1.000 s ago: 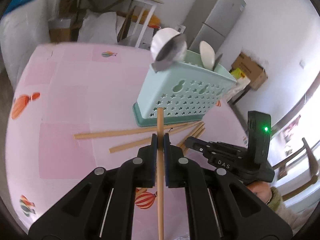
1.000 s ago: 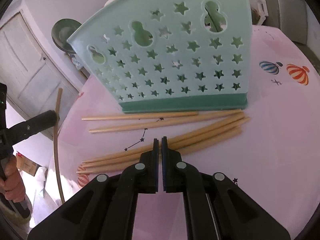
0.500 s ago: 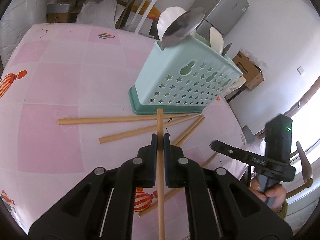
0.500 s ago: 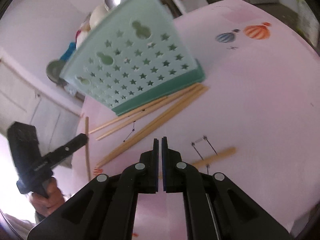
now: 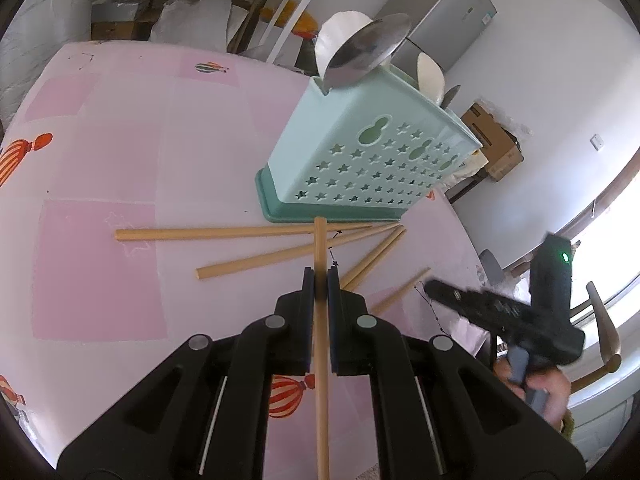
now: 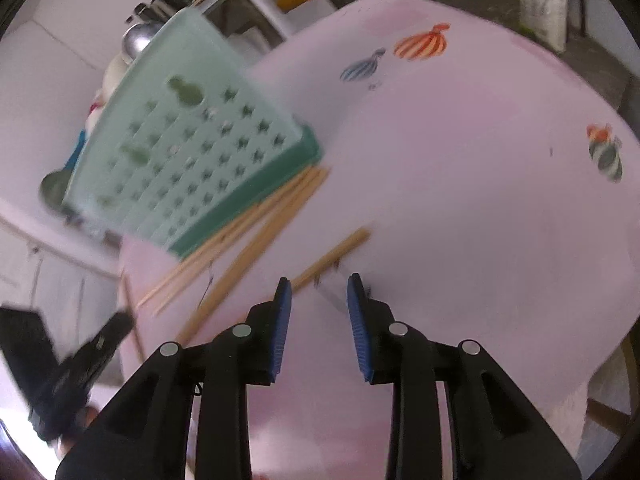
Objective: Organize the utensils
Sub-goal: 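Grasp another wooden chopstick with the right gripper while the left lifts its chopstick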
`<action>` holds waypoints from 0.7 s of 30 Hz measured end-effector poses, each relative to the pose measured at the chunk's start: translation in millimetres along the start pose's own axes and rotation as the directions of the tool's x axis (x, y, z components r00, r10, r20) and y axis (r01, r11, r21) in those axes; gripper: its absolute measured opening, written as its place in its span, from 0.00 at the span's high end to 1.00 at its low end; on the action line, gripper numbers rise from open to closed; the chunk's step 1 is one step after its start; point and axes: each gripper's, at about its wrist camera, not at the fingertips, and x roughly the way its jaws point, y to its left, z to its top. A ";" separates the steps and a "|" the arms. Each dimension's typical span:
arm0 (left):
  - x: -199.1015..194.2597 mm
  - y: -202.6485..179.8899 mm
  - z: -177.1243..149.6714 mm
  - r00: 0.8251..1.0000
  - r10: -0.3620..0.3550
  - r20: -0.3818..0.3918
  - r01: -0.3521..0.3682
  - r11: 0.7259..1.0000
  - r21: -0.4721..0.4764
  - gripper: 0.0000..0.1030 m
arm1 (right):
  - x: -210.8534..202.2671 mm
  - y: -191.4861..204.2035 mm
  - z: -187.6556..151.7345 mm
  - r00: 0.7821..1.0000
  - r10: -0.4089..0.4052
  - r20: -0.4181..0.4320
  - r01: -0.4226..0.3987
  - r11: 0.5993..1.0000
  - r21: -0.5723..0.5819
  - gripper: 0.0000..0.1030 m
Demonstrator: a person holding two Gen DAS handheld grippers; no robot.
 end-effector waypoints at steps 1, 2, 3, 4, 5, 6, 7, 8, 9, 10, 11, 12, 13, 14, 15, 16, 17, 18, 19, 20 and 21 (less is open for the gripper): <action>-0.6 0.6 0.1 1.000 0.000 0.001 0.000 1.000 -0.001 0.95 | 2.2 2.5 2.8 1.000 -0.024 0.017 0.024 1.000 -0.001 0.72; -0.7 1.5 0.1 1.000 0.000 0.002 0.000 1.000 -0.003 0.95 | 6.0 6.9 6.0 0.998 -0.047 0.033 0.047 0.999 -0.006 0.72; -0.8 2.5 0.2 1.000 0.000 0.003 0.000 1.000 -0.006 0.95 | 9.0 11.7 8.3 0.997 -0.069 0.046 0.070 0.997 -0.019 0.72; -0.6 3.7 0.5 1.000 0.001 0.002 -0.001 1.000 -0.010 0.95 | 10.7 16.0 9.8 0.995 -0.089 0.055 0.091 0.995 -0.033 0.72; 0.0 4.9 0.4 1.000 0.000 0.000 0.000 1.000 -0.014 0.95 | 12.1 19.5 11.2 0.993 -0.104 0.063 0.107 0.993 -0.045 0.72; 0.4 5.7 0.5 1.000 0.000 -0.002 0.000 1.000 -0.017 0.95 | 15.7 25.8 12.4 0.989 -0.128 0.077 0.134 0.989 -0.067 0.72; 0.7 6.7 0.5 1.000 0.002 -0.003 -0.002 1.000 -0.018 0.95 | 17.1 29.6 12.8 0.985 -0.148 0.090 0.156 0.984 -0.091 0.72; 0.9 7.3 0.5 1.000 0.002 -0.005 -0.002 1.000 -0.020 0.95 | 18.6 32.8 12.3 0.982 -0.160 0.098 0.170 0.980 -0.108 0.72; 0.8 8.0 0.4 1.000 0.002 -0.004 -0.002 1.000 -0.020 0.95 | 20.9 38.0 10.9 0.977 -0.179 0.113 0.194 0.971 -0.142 0.72; 0.7 8.3 0.4 1.000 0.003 -0.004 -0.003 1.000 -0.019 0.95 | 21.8 41.5 10.0 0.973 -0.193 0.123 0.212 0.962 -0.173 0.72; 0.7 8.8 0.3 1.000 0.003 -0.004 -0.003 1.000 -0.020 0.95 | 21.0 43.0 10.4 0.970 -0.202 0.133 0.226 0.953 -0.204 0.72; 0.7 9.5 0.6 1.000 0.003 -0.005 -0.003 1.000 -0.021 0.95 | 23.2 45.7 10.9 0.968 -0.209 0.139 0.238 0.942 -0.238 0.72; 0.7 10.2 0.9 1.000 0.003 -0.005 -0.003 1.000 -0.022 0.95 | 22.2 46.4 11.3 0.965 -0.220 0.145 0.252 0.928 -0.273 0.74; 0.4 10.6 1.1 1.000 0.005 -0.005 -0.005 1.000 -0.021 0.95 | 22.5 46.1 12.6 0.963 -0.224 0.147 0.259 0.917 -0.303 0.75; 0.0 10.6 1.2 1.000 0.005 -0.004 -0.005 1.000 -0.021 0.95 | 24.2 47.3 15.3 0.963 -0.226 0.147 0.263 0.908 -0.325 0.75; -0.9 10.9 1.5 1.000 0.006 -0.002 -0.006 1.000 -0.019 0.95 | 26.1 47.7 17.3 0.963 -0.229 0.145 0.266 0.900 -0.345 0.75; -1.2 11.3 1.8 1.000 0.006 -0.002 -0.006 1.000 -0.018 0.95 | 26.5 47.2 19.9 0.963 -0.227 0.142 0.265 0.888 -0.376 0.75; -2.4 11.8 2.2 1.000 0.006 0.001 -0.006 1.000 -0.018 0.95 | 26.2 44.9 22.7 0.967 -0.216 0.135 0.252 0.886 -0.389 0.75; -3.0 12.0 2.5 1.000 0.007 0.003 -0.007 1.000 -0.017 0.95 | 22.4 38.9 24.1 0.971 -0.200 0.128 0.235 0.890 -0.392 0.75; -3.5 12.0 2.6 1.000 0.009 0.005 -0.009 1.000 -0.018 0.95 | 20.5 34.6 26.3 0.979 -0.170 0.112 0.201 0.899 -0.389 0.75; -3.5 12.6 2.7 1.000 0.009 0.005 -0.009 1.000 -0.020 0.95 | 16.7 28.7 27.0 0.986 -0.139 0.097 0.166 0.913 -0.373 0.75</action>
